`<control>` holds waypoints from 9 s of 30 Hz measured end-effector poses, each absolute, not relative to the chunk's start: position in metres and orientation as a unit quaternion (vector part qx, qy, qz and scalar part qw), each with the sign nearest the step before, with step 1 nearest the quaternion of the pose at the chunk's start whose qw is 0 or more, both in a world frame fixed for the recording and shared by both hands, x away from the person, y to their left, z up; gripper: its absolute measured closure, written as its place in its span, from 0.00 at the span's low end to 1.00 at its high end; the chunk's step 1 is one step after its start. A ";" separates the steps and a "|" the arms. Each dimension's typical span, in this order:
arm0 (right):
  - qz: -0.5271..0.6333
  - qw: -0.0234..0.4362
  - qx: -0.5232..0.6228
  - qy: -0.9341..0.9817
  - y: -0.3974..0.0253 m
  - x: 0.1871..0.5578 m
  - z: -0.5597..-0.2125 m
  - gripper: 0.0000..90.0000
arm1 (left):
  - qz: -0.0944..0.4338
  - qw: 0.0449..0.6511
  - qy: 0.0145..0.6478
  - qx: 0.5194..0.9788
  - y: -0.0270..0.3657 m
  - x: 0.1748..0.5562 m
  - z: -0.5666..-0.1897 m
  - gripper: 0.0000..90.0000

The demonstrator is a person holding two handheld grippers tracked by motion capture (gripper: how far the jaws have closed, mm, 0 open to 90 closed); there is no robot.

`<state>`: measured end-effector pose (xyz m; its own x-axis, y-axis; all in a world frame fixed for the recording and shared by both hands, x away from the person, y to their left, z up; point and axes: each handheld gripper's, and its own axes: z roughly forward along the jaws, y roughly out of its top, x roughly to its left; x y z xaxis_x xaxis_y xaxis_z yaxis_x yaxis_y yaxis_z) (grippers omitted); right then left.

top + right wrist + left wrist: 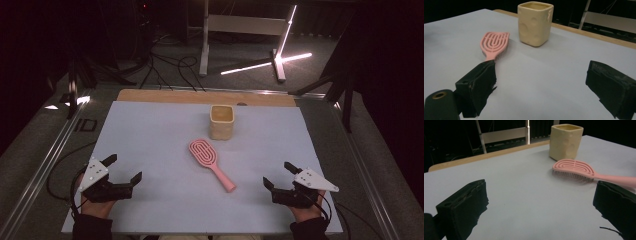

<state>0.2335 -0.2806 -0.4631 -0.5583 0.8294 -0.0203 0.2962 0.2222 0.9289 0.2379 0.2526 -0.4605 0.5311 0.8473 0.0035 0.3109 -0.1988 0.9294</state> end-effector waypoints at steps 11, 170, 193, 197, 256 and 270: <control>0.487 0.263 0.384 0.739 -0.276 0.235 -0.466 0.10 | 0.278 0.490 0.402 0.722 0.252 0.238 -0.461 0.00; 0.356 0.159 0.353 0.850 -0.130 0.318 -0.430 0.09 | 0.324 0.492 0.413 0.694 0.249 0.233 -0.476 0.00; 0.298 0.120 0.367 0.873 -0.115 0.339 -0.453 0.10 | 0.323 0.491 0.414 0.695 0.249 0.233 -0.476 0.00; 0.291 0.116 0.369 0.875 -0.112 0.341 -0.456 0.10 | 0.323 0.491 0.415 0.695 0.249 0.233 -0.476 0.00; 0.181 0.081 0.360 0.912 -0.088 0.357 -0.494 0.27 | 0.320 0.488 0.417 0.697 0.250 0.234 -0.478 0.00; 0.172 0.065 0.359 0.915 -0.086 0.359 -0.497 0.55 | 0.319 0.488 0.418 0.697 0.250 0.235 -0.479 0.00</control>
